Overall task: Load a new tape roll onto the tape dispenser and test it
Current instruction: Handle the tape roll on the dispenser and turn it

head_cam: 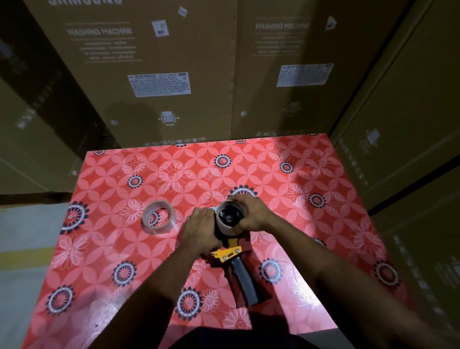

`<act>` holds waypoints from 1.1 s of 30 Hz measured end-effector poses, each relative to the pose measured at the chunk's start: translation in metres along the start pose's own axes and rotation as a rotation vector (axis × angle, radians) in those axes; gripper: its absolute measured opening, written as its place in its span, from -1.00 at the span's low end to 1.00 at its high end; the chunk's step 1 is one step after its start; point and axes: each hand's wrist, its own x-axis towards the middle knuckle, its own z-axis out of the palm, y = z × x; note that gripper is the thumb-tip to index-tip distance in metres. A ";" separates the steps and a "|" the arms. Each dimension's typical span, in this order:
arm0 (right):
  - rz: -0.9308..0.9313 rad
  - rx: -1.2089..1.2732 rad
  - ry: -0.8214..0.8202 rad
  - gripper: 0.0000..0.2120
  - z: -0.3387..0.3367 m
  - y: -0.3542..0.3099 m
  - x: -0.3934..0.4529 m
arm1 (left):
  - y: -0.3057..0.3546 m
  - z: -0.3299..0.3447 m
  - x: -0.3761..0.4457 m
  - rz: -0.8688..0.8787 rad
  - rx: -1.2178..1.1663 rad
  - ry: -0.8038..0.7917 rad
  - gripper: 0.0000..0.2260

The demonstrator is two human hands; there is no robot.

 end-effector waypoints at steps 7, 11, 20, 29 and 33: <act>0.140 0.049 0.030 -0.03 0.014 0.001 -0.003 | 0.000 -0.001 0.000 -0.007 -0.017 -0.004 -0.37; 0.161 0.057 0.104 -0.26 0.013 -0.004 -0.001 | -0.001 0.001 0.000 -0.019 -0.031 -0.001 -0.37; 0.010 -0.047 -0.021 0.06 0.005 0.003 -0.001 | 0.002 -0.003 -0.001 -0.007 -0.033 0.021 -0.39; -0.137 0.003 0.115 -0.18 -0.007 0.002 -0.009 | 0.001 -0.005 -0.003 0.009 -0.092 0.001 -0.15; -0.177 0.150 0.219 -0.08 -0.018 0.001 -0.022 | 0.000 -0.007 -0.007 -0.001 -0.112 0.024 -0.19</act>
